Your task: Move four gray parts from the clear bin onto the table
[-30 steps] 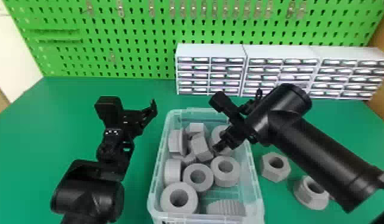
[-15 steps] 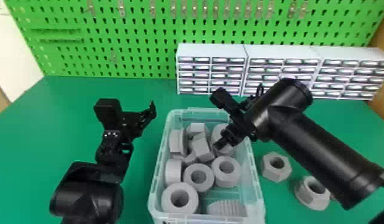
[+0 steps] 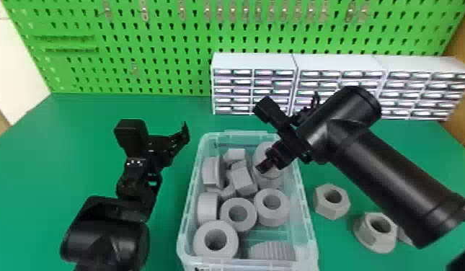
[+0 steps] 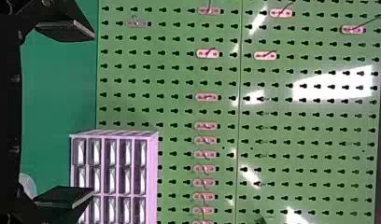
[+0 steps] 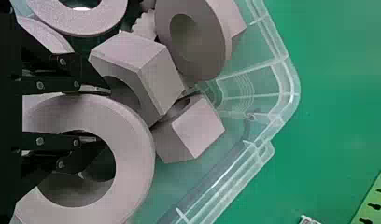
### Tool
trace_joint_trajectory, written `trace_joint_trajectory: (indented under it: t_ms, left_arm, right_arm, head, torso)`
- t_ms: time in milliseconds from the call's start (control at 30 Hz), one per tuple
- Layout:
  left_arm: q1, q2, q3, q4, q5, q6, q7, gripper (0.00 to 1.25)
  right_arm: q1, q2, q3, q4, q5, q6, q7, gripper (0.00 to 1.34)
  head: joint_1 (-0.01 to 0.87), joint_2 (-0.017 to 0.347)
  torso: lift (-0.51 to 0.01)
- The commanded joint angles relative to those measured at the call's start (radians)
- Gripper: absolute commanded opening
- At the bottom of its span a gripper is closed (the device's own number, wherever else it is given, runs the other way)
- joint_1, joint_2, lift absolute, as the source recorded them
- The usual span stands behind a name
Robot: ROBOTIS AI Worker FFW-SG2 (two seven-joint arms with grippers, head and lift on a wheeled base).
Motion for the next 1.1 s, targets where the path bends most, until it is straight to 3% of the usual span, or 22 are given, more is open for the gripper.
trace_joint_trajectory:
  t_ms: [0,500,633,1067]
  left_arm:
    - [-0.001,0.001,0.0,0.0,0.0,0.0,0.0,1.13]
    - [0.005,0.004,0.002,0.0,0.002,-0.002,0.0,1.13]
    - [0.008,0.008,0.0,0.0,0.005,-0.002,0.0,1.13]
    - [0.012,0.012,-0.004,0.0,0.008,-0.003,0.0,1.13]
  right_arm:
    - [-0.004,0.003,0.0,-0.025,-0.008,-0.001,0.0,0.39]
    - [0.0,0.0,-0.051,-0.132,0.028,0.077,0.0,0.39]
    - [0.007,0.0,-0.101,-0.161,0.023,0.163,0.0,0.39]
    - [0.026,-0.006,-0.201,-0.218,0.089,0.22,0.0,0.39]
  head:
    - [0.693,0.072]
    - [0.693,0.072]
    - [0.693,0.072]
    - [0.693,0.072]
  torso:
    - [-0.052]
    - [-0.052]
    - [-0.052]
    - [-0.052]
